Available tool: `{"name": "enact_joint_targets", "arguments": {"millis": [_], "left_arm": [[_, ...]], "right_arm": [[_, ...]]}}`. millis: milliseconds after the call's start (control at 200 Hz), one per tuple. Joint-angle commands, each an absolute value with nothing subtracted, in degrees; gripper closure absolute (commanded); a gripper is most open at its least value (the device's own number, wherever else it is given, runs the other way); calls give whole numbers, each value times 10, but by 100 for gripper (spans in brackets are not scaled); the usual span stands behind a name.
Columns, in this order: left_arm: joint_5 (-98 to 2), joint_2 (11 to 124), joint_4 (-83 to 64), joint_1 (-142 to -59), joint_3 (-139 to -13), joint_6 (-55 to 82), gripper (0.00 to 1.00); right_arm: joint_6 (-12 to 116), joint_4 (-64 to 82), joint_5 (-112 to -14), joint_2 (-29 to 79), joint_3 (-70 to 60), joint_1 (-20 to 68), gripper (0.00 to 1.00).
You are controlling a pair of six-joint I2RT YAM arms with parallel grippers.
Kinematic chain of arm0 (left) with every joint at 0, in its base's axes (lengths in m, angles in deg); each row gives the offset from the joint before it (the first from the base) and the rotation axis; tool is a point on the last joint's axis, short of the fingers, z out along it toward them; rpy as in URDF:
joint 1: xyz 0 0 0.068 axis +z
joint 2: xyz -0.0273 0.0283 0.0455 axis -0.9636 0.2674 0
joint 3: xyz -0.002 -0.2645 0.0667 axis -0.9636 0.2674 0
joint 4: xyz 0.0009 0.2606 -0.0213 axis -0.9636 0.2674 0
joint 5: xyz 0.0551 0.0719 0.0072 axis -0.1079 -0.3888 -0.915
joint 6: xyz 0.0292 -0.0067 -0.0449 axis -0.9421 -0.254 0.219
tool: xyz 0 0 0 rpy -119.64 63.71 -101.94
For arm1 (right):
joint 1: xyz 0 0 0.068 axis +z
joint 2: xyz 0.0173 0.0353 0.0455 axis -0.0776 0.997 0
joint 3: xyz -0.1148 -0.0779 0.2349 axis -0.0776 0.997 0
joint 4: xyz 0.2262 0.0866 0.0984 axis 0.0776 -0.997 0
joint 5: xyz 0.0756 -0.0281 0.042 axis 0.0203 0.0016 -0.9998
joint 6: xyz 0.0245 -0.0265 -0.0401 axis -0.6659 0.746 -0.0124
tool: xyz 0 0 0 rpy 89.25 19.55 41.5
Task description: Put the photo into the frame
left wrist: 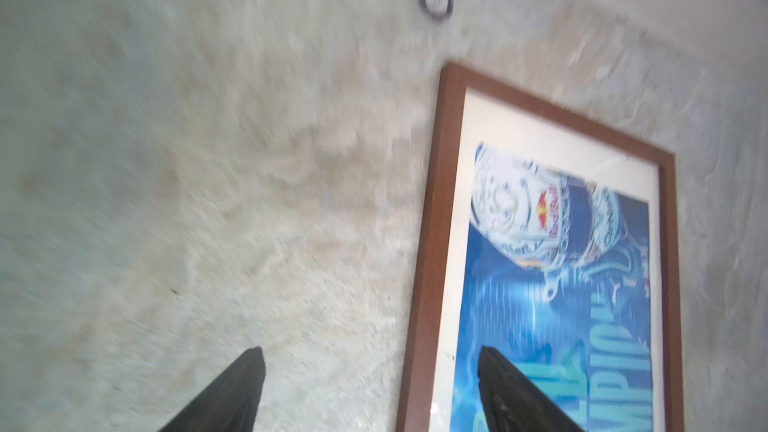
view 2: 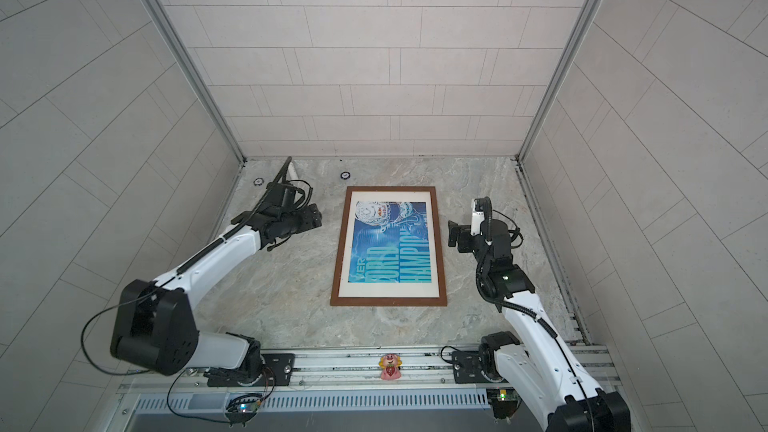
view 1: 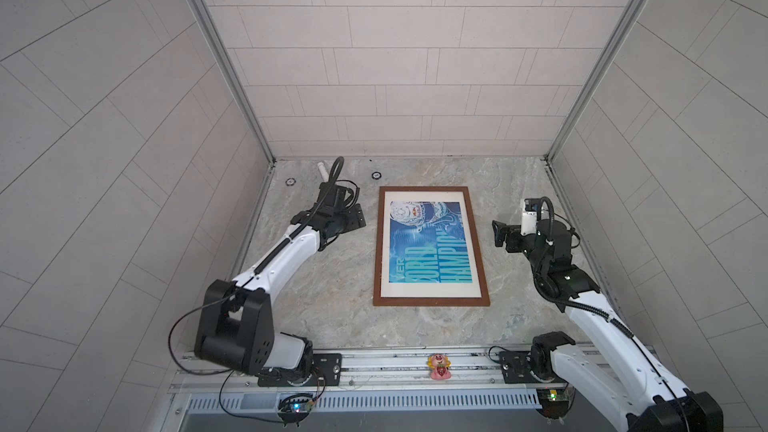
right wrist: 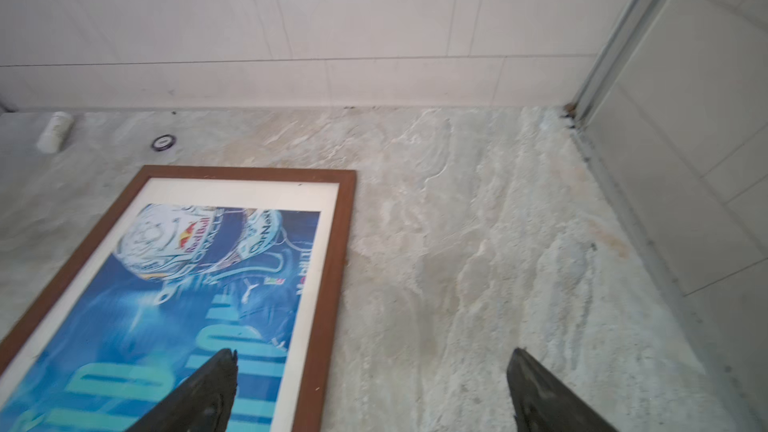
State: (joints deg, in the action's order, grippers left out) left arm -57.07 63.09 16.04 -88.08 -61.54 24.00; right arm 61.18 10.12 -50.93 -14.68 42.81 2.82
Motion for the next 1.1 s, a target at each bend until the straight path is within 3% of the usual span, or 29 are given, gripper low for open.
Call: {"name": "enact_joint_targets", "arguments": {"millis": [0,55,230,400,620,675,711,791,836,916,996,1096], "left_arm": [[-714,591,134,-849,-562,135,13],[-738,558,26,-845,-490,98,0],[-838,536,-286,-839,-292,-10,0],[-792,618,-459,-810,-242,-32,0],[-748,714,-492,-795,-281,-19,0],[-759,762,-591,-793,-260,-15,0],[-775,783,-643,-794,-252,-26,0],[-776,745,-508,-792,-285,-2,0],[-768,750,-506,-786,-290,3,0],[-766,778,-603,-785,-267,-13,0],[-764,758,-552,-785,-275,-1,0],[-765,769,-595,-786,-265,-12,0]], "right_arm": [[674,267,-389,-138,474,17,1],[666,311,-390,-120,497,3,1],[659,503,-383,14,566,-5,1],[649,645,-377,139,589,-16,1],[645,807,-352,266,607,-21,1],[646,872,-350,310,611,-21,1],[650,842,-362,297,605,-21,1],[656,644,-408,258,531,-21,1],[664,584,-421,254,503,-21,1],[664,621,-422,265,513,-21,1],[669,637,-421,269,517,-21,1],[669,643,-421,270,520,-21,1]]}}
